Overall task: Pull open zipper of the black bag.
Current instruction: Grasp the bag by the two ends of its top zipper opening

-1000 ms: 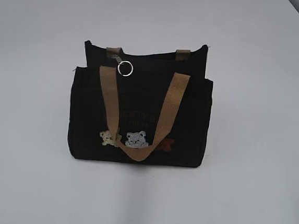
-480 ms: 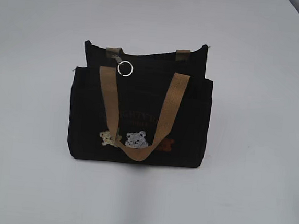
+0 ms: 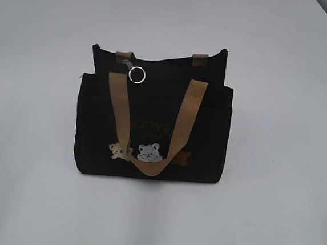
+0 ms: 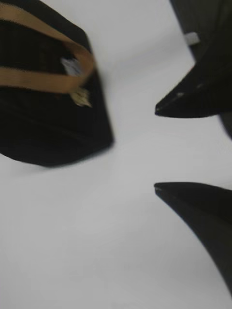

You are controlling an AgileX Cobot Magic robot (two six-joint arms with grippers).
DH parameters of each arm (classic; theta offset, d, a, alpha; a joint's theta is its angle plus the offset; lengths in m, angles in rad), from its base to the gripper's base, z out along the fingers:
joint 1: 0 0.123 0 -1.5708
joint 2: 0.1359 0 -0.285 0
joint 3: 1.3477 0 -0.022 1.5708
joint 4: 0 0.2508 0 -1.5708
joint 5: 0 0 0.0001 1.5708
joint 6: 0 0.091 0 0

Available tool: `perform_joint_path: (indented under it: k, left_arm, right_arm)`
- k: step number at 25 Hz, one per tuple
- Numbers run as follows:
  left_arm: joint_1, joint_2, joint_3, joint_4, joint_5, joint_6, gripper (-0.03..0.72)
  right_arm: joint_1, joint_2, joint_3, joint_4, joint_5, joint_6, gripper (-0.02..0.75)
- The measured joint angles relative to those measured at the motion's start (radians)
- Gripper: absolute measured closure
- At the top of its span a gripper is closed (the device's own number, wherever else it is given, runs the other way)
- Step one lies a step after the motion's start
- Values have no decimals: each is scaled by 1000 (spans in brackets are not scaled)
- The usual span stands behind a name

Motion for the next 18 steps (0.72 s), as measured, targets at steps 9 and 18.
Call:
perform_joint_path:
  k: [9,18]
  left_arm:
    - [-40,630,-9,-745,-472,1083,321]
    - [-174,1054,-10,-1160,-478,1682,242]
  right_arm:
    - [1,0,0,34,0,0,274]
    - [4,152,0,152,-2,-140,274]
